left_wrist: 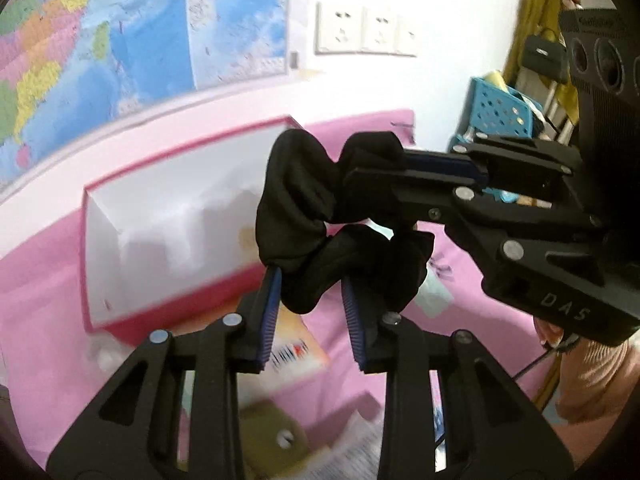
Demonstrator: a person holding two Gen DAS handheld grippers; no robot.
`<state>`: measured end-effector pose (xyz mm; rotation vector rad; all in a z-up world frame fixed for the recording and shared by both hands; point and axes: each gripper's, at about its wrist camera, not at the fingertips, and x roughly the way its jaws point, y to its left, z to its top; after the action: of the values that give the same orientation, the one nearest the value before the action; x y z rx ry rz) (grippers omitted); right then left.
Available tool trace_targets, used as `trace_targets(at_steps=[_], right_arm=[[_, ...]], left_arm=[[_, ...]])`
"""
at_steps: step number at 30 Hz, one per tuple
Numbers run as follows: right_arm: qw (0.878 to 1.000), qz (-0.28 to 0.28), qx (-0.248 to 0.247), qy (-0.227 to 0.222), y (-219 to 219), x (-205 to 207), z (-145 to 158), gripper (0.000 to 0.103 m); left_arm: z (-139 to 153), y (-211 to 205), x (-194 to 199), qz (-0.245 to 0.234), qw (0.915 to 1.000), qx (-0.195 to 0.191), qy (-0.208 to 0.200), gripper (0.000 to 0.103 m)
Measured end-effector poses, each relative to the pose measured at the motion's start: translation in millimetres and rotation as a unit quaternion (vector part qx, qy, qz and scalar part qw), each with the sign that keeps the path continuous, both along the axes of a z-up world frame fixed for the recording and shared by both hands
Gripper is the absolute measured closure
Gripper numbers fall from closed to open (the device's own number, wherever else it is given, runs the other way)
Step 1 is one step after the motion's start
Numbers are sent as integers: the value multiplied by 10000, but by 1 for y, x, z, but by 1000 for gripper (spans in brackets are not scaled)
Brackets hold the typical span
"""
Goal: Organize soft objects
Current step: 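Carry the black scrunchie with the right gripper and release it into the box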
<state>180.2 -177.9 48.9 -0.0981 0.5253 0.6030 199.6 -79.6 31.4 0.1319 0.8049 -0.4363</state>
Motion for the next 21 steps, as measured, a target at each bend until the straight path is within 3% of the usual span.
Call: trace_targets(at_steps=[5,16,21], right_arm=[[9996,-156,69,217,-1,41,-5,93],[9946,-537,3,891,-5,98,-46,93],[9901,-831,-29,1131,-10,110,-56,76]], left_arm=[[3,-1,33,208,9998,52,38,70],[-32,-12,82,548,9967,236,548,70],[-37,-11,84,645,9958,318,561,69]])
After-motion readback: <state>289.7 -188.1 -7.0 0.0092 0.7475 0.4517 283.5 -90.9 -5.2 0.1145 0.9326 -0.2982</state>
